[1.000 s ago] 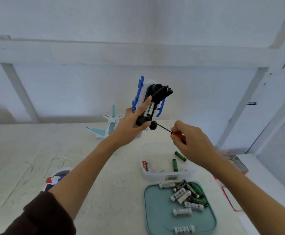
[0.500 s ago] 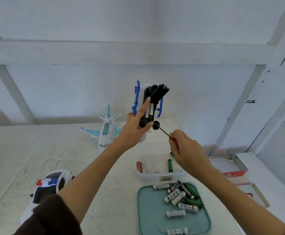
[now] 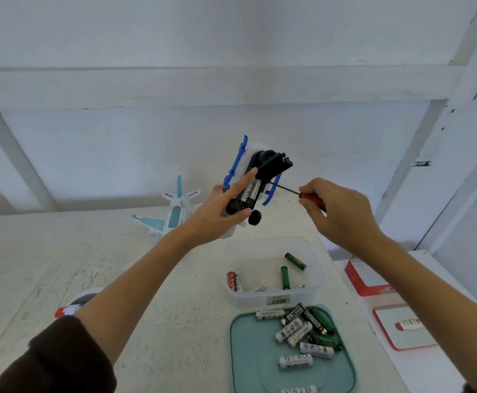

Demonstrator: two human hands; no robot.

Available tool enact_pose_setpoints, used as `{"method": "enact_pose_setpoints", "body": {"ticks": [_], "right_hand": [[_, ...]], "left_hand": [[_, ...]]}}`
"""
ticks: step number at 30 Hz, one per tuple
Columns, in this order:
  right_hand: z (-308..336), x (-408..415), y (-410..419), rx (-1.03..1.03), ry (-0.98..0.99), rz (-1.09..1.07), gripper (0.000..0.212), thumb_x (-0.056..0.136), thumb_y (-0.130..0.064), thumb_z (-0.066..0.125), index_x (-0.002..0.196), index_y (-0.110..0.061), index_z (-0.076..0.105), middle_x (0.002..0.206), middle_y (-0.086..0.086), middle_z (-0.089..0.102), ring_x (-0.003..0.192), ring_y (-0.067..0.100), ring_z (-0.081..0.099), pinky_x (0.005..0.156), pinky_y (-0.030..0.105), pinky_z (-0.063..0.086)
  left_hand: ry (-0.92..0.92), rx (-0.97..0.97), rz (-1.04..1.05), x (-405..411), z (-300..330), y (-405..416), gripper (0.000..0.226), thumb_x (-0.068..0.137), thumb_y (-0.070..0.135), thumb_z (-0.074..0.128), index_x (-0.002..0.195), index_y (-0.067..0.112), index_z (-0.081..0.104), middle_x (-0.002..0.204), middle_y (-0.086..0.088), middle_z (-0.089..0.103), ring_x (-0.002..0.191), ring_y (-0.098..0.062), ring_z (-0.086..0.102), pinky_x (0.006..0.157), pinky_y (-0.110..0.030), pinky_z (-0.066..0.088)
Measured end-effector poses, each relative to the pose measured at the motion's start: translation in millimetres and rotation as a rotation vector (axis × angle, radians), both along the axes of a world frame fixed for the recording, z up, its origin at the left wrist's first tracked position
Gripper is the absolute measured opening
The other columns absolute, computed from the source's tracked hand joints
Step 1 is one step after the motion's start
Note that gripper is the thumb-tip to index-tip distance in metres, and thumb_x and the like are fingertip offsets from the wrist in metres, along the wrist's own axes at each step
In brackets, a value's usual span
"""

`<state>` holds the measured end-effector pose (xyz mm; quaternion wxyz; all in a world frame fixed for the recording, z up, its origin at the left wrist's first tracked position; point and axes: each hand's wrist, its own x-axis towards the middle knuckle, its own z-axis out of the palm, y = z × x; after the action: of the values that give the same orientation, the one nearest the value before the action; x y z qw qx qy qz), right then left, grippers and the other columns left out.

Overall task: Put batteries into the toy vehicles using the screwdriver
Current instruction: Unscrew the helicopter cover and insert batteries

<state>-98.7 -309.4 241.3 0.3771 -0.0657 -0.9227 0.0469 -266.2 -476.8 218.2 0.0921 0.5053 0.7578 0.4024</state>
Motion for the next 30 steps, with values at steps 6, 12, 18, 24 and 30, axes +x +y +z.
{"method": "enact_pose_setpoints", "body": {"ticks": [6,12,18,24,30], "right_hand": [[13,-7,8,0.093,-0.061,0.002,0.008,0.077,-0.017,0.056,0.075,-0.010,0.061,0.054,-0.006,0.056,0.041,0.017,0.049,0.042,0.024,0.040],[9,-8,17,0.128,-0.106,0.002,0.017,0.075,-0.024,0.065,0.070,-0.009,0.058,0.049,-0.003,0.055,0.038,0.018,0.046,0.046,0.020,0.036],[8,-7,28,0.089,-0.122,0.000,0.018,0.072,-0.019,0.074,0.069,-0.008,0.060,0.050,0.000,0.058,0.041,0.014,0.040,0.051,0.014,0.030],[12,-2,34,0.045,-0.171,0.013,0.015,0.074,-0.016,0.074,0.071,-0.007,0.062,0.053,-0.008,0.048,0.044,0.014,0.043,0.055,0.021,0.035],[7,4,36,-0.028,-0.160,0.008,0.015,0.075,-0.015,0.074,0.070,-0.007,0.062,0.053,0.001,0.058,0.045,0.017,0.047,0.053,0.015,0.035]], "left_hand": [[0.100,-0.092,-0.027,-7,1,0,0.066,0.098,0.032,0.051,0.129,0.068,0.006,0.108,-0.001,0.037,0.091,-0.017,0.046,0.075,-0.010,0.036],[0.132,-0.168,-0.074,-10,-2,2,0.065,0.098,0.034,0.050,0.131,0.068,0.005,0.103,0.003,0.036,0.091,-0.014,0.044,0.077,-0.013,0.033],[0.096,-0.195,-0.118,-9,-5,6,0.066,0.098,0.035,0.050,0.126,0.071,0.003,0.107,0.002,0.036,0.094,-0.016,0.044,0.086,-0.024,0.032],[0.100,-0.211,-0.128,-8,-4,12,0.067,0.098,0.036,0.049,0.125,0.072,0.000,0.110,-0.001,0.036,0.096,-0.023,0.046,0.084,-0.024,0.034],[0.120,-0.218,-0.136,-6,-3,16,0.066,0.098,0.036,0.049,0.124,0.072,0.000,0.114,-0.003,0.036,0.099,-0.024,0.046,0.088,-0.025,0.034]]}}
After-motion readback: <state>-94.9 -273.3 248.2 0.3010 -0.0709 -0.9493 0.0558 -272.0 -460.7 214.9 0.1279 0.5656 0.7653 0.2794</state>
